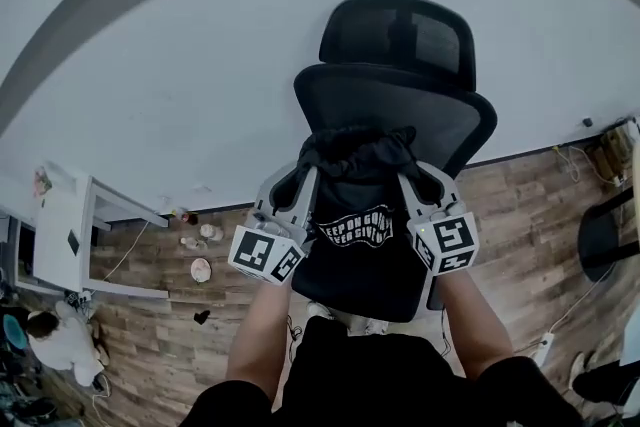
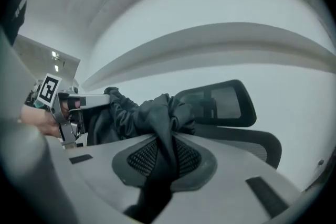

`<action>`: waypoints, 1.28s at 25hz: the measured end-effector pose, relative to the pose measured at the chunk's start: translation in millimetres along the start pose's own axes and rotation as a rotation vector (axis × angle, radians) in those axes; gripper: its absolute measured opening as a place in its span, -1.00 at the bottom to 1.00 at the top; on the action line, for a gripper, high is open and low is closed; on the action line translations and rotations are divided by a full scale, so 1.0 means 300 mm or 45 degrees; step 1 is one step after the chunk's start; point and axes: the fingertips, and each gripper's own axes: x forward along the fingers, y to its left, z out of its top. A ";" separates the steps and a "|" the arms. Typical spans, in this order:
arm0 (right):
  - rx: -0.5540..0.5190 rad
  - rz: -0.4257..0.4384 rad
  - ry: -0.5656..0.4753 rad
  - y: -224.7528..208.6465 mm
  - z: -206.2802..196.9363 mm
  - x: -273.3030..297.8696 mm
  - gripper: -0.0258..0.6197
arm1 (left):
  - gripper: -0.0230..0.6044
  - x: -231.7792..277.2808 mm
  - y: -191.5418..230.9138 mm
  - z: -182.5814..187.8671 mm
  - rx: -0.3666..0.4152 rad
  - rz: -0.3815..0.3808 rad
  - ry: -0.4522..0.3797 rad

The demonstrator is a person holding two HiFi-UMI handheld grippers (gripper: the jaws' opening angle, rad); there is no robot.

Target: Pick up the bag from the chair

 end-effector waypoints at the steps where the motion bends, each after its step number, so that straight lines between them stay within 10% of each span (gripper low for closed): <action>1: 0.011 -0.010 -0.032 0.003 0.051 -0.014 -0.70 | -0.77 -0.005 -0.009 0.056 0.025 0.004 -0.028; 11: -0.029 -0.025 -0.208 0.019 0.334 -0.120 -0.70 | -0.77 -0.024 -0.091 0.361 0.135 0.068 -0.182; 32: -0.067 -0.031 -0.185 0.032 0.304 -0.121 -0.71 | -0.77 -0.029 -0.104 0.327 0.074 0.092 -0.190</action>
